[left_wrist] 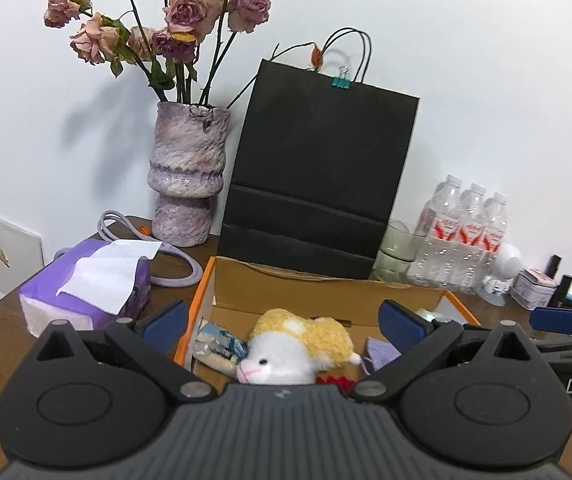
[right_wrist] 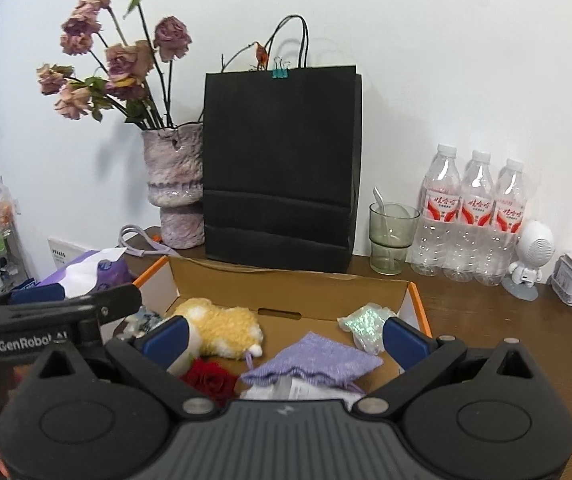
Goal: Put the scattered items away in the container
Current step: 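Carry the snack packet and purple cloth bag into the box and open both tools, then move both tools back from the box toward the table items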
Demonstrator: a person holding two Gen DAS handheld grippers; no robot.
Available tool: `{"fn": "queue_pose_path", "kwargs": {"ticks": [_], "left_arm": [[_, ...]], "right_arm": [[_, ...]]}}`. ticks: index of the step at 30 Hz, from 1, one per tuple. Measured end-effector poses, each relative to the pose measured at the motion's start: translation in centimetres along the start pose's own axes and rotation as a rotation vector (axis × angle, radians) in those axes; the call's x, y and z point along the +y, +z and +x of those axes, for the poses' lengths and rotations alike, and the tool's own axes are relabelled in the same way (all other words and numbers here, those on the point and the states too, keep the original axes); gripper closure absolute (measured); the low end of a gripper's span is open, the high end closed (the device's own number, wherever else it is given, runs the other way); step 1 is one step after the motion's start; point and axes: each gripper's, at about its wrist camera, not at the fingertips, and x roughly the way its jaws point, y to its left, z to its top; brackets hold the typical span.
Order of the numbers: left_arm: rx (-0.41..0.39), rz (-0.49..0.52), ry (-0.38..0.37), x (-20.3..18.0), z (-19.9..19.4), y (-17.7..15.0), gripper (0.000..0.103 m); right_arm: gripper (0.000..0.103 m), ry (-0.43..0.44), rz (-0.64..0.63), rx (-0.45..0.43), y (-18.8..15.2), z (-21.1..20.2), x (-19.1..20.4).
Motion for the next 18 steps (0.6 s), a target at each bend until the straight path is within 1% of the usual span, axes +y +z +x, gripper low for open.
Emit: {"fn": "queue_pose_path", "kwargs": {"ticks": [5,7,11,15,18], "left_arm": [[-0.005,0.027,-0.022,0.3,-2.4,-1.2,0.000],[0.005,0.037,-0.025,0.6,-3.2,-2.0,0.000],[0.018,0.073,-0.041,1.4,-4.7,-3.7,0.000],[0.041,0.129,-0.032,1.9,-5.7,-5.4,0.000],[0.066,0.139,-0.040,2.1,-6.2,-6.7,0.000]], "right_arm": [[0.000,0.001,-0.018,-0.005,-1.3,-2.4,0.4],[0.000,0.000,-0.027,-0.004,-2.0,-3.2,0.6],[0.000,0.004,-0.054,0.000,-4.4,-4.7,1.0],[0.000,-0.009,-0.056,0.049,-7.4,-5.0,1.1],[0.000,-0.001,-0.074,0.089,-9.6,-5.0,1.2]]}}
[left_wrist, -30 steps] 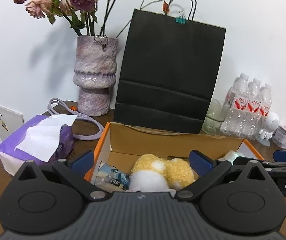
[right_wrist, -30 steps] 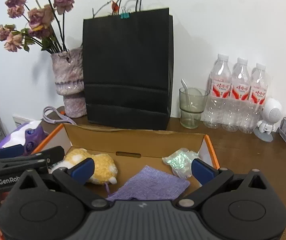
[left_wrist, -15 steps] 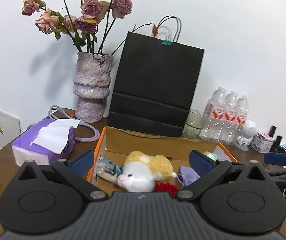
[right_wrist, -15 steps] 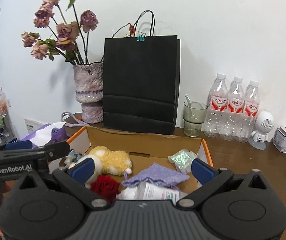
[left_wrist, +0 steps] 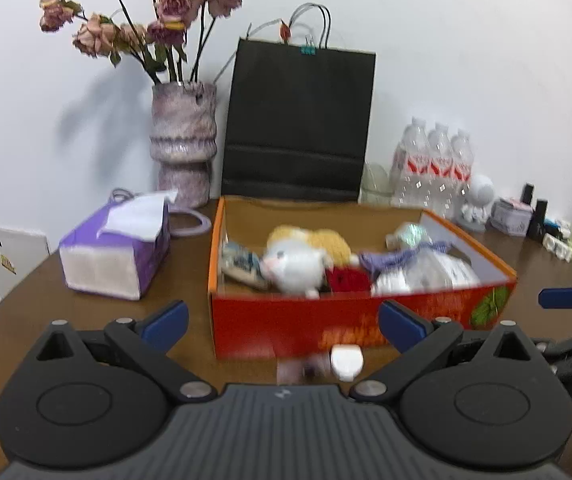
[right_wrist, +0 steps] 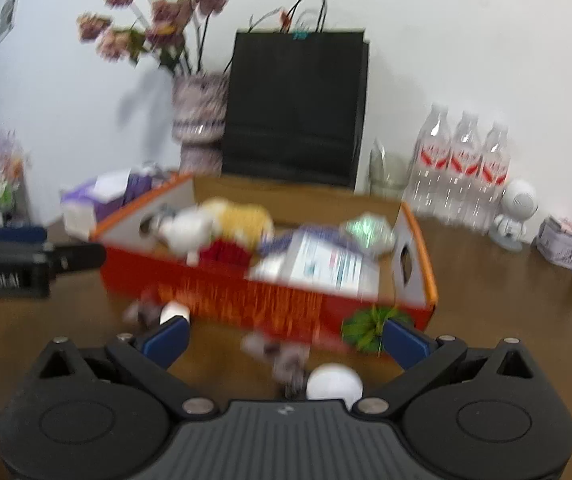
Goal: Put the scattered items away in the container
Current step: 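Move both tools back from the box toward the table items, then grasp the large white round lid on the table with the right tool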
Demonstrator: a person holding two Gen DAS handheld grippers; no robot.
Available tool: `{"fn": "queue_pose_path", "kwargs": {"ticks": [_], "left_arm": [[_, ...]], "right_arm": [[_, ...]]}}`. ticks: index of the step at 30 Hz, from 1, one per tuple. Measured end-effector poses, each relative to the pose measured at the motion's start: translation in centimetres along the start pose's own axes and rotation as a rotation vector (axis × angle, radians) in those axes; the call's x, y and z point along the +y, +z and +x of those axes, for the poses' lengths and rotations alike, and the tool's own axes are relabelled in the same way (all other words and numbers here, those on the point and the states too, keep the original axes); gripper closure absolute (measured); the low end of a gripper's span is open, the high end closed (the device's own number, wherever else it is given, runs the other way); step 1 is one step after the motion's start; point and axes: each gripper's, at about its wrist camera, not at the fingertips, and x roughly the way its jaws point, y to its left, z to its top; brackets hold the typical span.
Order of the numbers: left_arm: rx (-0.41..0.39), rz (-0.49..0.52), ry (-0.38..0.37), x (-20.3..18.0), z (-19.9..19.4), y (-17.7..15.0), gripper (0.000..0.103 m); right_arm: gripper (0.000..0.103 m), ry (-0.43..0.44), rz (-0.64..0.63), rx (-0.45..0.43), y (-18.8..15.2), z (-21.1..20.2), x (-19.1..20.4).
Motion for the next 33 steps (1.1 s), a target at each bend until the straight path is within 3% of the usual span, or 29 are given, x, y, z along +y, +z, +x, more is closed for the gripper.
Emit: {"fn": "queue_pose_path", "kwargs": {"ticks": [7,16,26,33], "left_arm": [[0.041,-0.006,-0.005,-0.1,-0.4,-1.7,0.000],[0.083,-0.009,0.051,0.6,0.0,-2.2,0.000],[0.140,-0.032,0.104,0.8,1.4,-3.1,0.000],[0.107,0.011,0.138,-0.1,1.2,-3.4,0.000]], "right_arm": [[0.000,-0.046,0.054,0.072,-3.7,1.0,-0.9],[0.000,-0.115,0.050,-0.012,-4.1,0.8,-1.0],[0.000,-0.118,0.002,-0.087,-4.5,0.4,0.0],[0.000,-0.118,-0.007,-0.070,-4.5,0.6,0.2]]}}
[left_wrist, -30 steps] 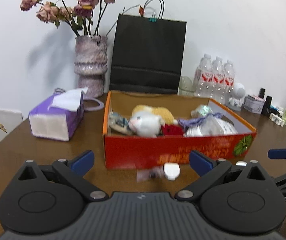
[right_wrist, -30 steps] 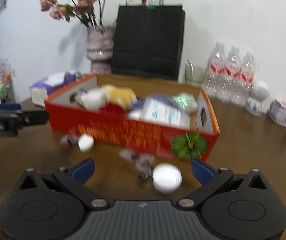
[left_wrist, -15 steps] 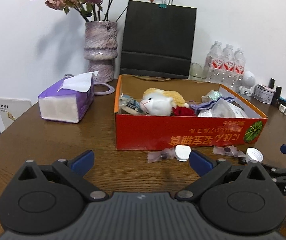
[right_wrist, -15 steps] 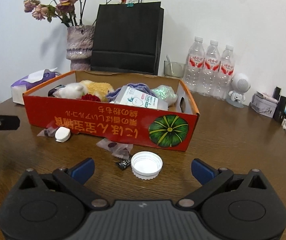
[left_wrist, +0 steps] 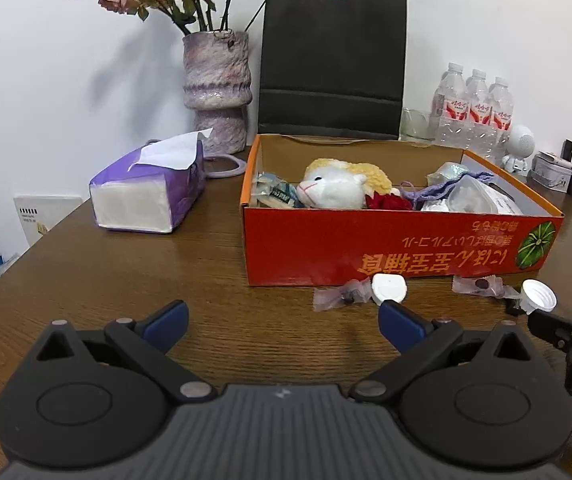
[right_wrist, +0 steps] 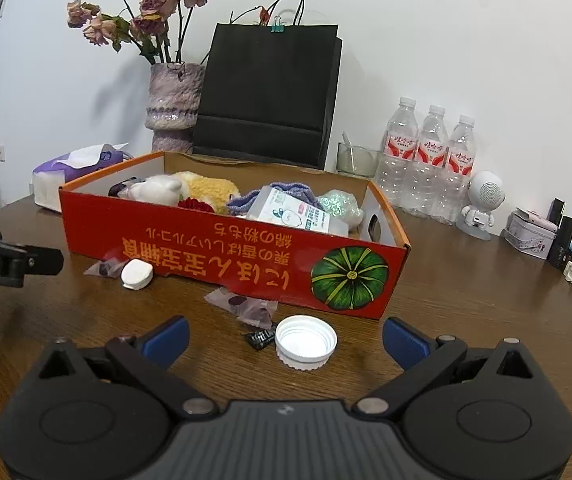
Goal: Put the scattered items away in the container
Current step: 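Grasp the large white round lid on the table with the right tool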
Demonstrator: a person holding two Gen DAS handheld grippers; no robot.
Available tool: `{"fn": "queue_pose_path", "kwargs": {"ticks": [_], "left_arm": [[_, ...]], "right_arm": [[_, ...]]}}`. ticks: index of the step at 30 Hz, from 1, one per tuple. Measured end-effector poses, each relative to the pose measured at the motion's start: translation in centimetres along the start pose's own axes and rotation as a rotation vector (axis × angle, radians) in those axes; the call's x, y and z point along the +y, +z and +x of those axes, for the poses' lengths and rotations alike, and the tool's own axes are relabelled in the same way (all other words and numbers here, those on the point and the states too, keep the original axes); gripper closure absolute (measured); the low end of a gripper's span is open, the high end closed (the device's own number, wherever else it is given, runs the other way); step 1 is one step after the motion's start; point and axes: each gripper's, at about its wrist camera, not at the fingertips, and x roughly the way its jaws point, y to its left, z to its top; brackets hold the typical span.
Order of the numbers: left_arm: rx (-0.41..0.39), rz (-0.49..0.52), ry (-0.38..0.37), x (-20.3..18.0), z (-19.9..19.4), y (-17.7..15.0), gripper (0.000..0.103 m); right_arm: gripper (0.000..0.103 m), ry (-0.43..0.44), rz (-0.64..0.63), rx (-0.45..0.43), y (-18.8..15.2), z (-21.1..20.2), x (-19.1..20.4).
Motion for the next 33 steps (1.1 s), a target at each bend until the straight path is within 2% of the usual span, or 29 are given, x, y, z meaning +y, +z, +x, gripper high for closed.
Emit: {"fn": "queue_pose_path", "kwargs": {"ticks": [12,19,23,33], "left_arm": [[-0.016,-0.003,0.006,0.8,-0.1,-0.9,0.000],[-0.002,0.010,-0.046,0.3,0.3,-1.2,0.000],[-0.002,-0.017,-0.064,0.5,0.7,-1.1,0.000],[0.002,-0.023,-0.060,0.8,0.9,-1.0,0.000]], "right_arm": [[0.000,-0.019,-0.008,0.030,-0.1,0.4,0.2],[0.000,-0.007,0.023,0.053,-0.2,0.8,-0.4],[0.000,-0.003,0.030,0.055,-0.2,0.8,-0.4],[0.000,-0.017,0.083,0.088,-0.3,1.4,-1.5]]}}
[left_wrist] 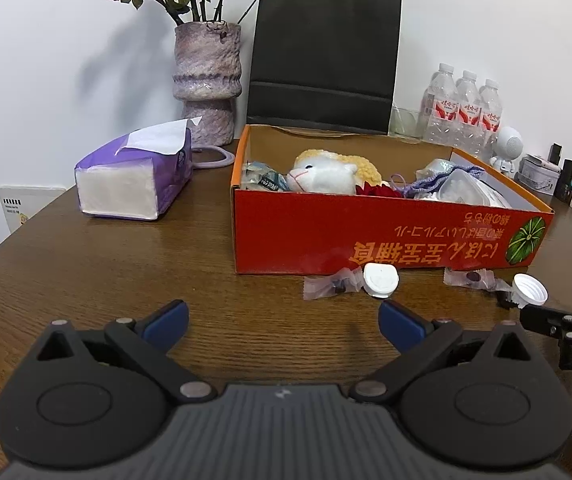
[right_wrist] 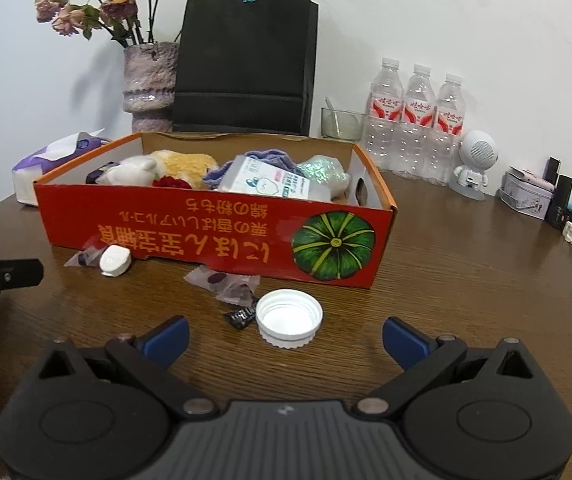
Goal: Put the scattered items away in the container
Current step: 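Grasp the large white round lid on the table with the right tool, then grasp the clear plastic scrap with the left tool while the right tool holds the lid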
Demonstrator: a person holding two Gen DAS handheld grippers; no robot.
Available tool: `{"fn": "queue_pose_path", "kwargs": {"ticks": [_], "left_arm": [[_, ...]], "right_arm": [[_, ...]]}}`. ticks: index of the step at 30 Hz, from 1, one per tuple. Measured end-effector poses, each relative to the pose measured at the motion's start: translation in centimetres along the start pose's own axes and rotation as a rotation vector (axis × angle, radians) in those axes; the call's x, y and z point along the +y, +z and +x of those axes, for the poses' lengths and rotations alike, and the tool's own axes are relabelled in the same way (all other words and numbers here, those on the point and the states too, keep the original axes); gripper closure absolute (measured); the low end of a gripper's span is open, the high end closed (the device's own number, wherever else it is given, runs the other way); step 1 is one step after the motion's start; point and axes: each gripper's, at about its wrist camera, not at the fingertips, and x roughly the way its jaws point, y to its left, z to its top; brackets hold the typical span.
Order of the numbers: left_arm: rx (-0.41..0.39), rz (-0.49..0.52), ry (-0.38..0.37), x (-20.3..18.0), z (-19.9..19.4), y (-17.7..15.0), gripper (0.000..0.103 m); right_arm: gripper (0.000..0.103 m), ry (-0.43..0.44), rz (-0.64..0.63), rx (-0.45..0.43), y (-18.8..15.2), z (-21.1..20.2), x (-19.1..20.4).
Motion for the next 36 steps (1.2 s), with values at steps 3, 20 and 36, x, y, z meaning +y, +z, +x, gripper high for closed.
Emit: {"fn": "queue_pose_path", "kwargs": {"ticks": [3,20,36], "left_arm": [[0.013,-0.003,-0.007,0.1,0.2,0.0,0.000],[0.095,0.026,-0.051,-1.6,5.4,2.2,0.027],[0.047,0.036,-0.099,-1.0,4.7,2.3,0.086]], "right_arm": [[0.000,-0.005,0.020,0.012,0.0,0.3,-0.5],[0.016,0.029,0.072,0.099,0.7,3.2,-1.9],[0.064,0.084,0.046,0.032,0.7,1.9,-1.3]]}}
